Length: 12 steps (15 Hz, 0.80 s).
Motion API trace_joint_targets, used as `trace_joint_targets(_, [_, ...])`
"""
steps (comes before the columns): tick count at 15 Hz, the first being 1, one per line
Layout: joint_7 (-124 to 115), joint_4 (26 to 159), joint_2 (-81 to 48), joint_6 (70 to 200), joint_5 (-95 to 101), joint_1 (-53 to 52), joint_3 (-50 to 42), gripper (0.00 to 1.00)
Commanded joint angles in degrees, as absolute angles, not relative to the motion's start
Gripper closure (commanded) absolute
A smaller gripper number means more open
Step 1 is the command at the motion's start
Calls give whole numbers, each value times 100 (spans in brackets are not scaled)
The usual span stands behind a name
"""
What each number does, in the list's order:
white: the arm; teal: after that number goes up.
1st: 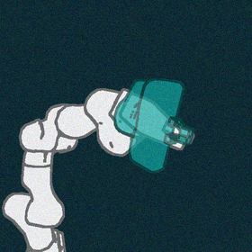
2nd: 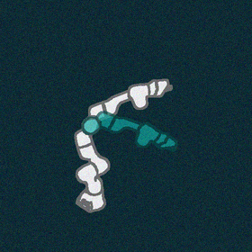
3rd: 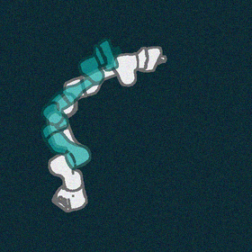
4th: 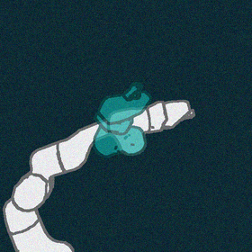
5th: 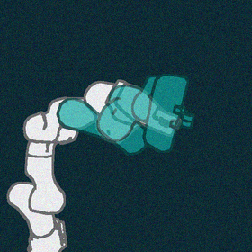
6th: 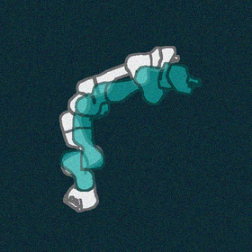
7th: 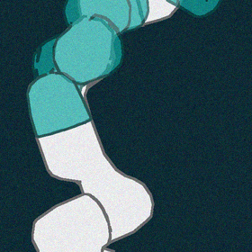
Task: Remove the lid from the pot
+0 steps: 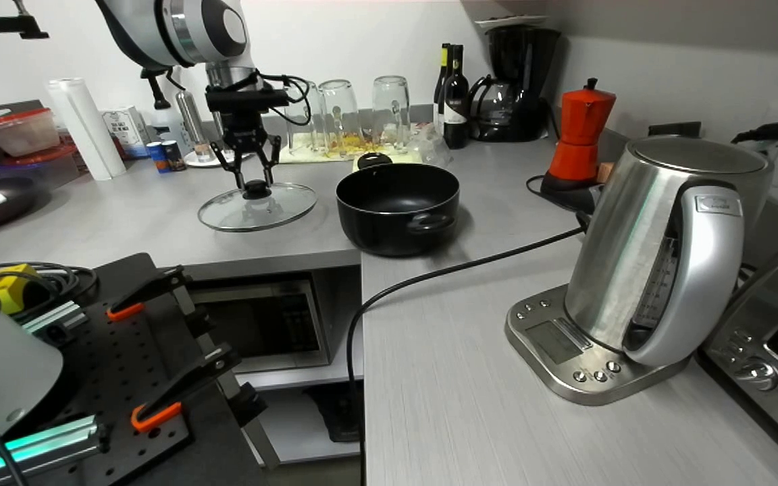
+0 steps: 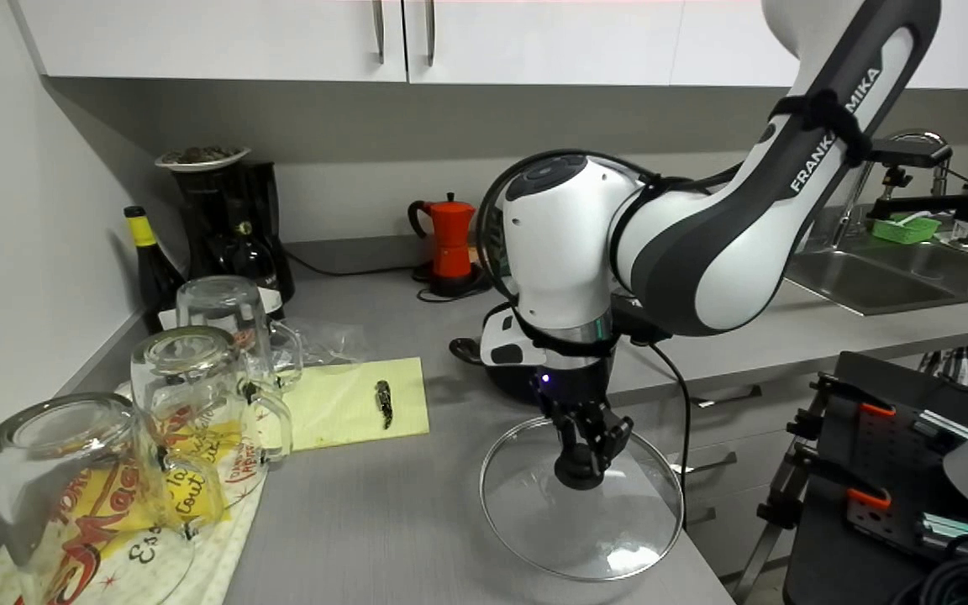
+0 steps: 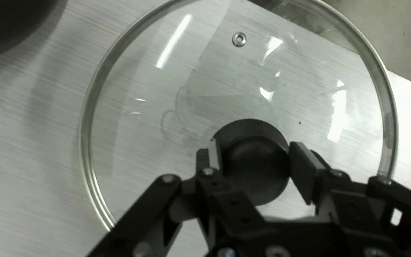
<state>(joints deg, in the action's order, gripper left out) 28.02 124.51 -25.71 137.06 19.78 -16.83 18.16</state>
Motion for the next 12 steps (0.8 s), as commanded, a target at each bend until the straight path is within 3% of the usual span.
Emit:
trace_joint_targets(1, [3172,12267,-2957,13954,1941,-1559,1862,75])
trace_joint_targets(10, [3208,12196,-3331,14204,2087,-1585,1821,75])
trace_joint_targets(11, [3199,12191,-3328,14183,2107,-1599,1811,30])
trace_joint_targets(12, [3219,12199,-3303,14175,2112,-1580,1805,24])
